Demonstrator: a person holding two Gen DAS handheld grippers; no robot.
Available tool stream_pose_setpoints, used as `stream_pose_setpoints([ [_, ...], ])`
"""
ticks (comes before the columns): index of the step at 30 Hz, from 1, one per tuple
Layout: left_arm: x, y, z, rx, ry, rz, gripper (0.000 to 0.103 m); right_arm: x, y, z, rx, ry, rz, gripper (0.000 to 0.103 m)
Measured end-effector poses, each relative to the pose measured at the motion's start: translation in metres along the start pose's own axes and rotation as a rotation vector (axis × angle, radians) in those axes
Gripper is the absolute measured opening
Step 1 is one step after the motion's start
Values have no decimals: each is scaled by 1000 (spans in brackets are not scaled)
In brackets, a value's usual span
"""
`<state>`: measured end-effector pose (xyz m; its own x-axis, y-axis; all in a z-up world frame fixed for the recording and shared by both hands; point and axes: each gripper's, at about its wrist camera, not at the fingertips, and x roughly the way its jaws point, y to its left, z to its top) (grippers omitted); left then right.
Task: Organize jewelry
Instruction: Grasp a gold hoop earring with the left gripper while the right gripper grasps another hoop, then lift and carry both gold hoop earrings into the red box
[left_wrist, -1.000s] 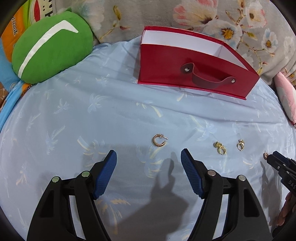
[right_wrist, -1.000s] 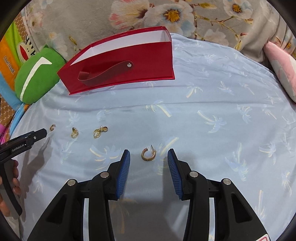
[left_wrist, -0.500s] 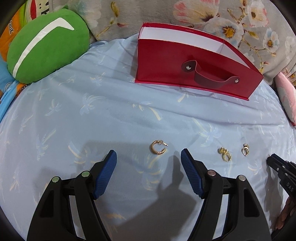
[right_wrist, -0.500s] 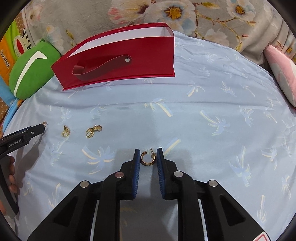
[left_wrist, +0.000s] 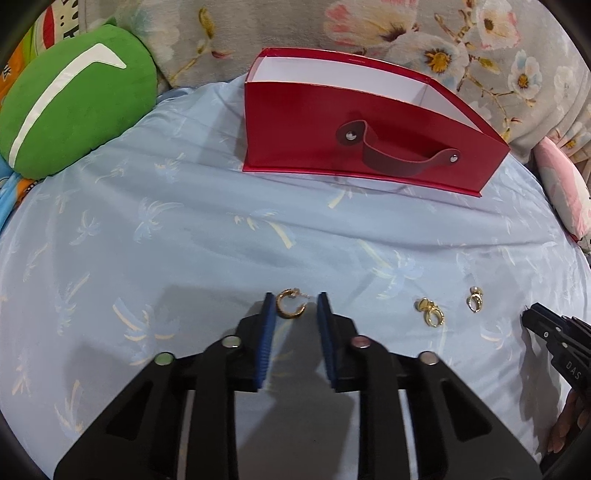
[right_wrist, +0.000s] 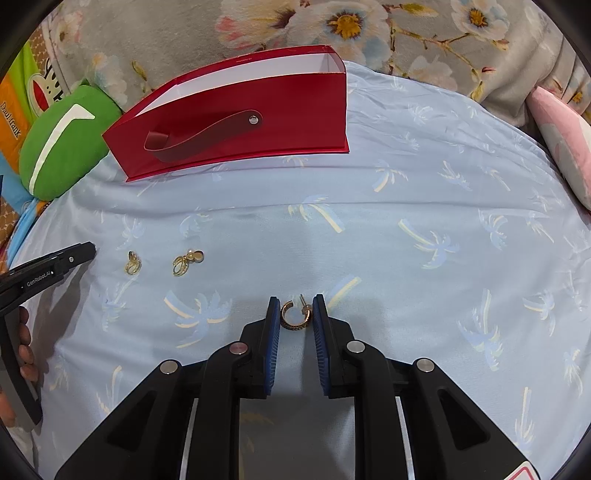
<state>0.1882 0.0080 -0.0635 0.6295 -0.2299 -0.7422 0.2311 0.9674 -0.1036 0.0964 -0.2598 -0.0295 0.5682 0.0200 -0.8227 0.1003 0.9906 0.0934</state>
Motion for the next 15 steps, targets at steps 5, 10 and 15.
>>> stream_pose_setpoints([
  [5, -1, -1, -1, -6, 0, -20, 15, 0, 0, 0, 0, 0, 0, 17],
  [10, -6, -2, -2, -14, -4, -38, 15, -1, -1, 0, 6, -5, 11, 17],
  [15, -25, -3, -1, -21, -34, -51, 14, -11, 4, 0, 9, -25, 35, 16],
])
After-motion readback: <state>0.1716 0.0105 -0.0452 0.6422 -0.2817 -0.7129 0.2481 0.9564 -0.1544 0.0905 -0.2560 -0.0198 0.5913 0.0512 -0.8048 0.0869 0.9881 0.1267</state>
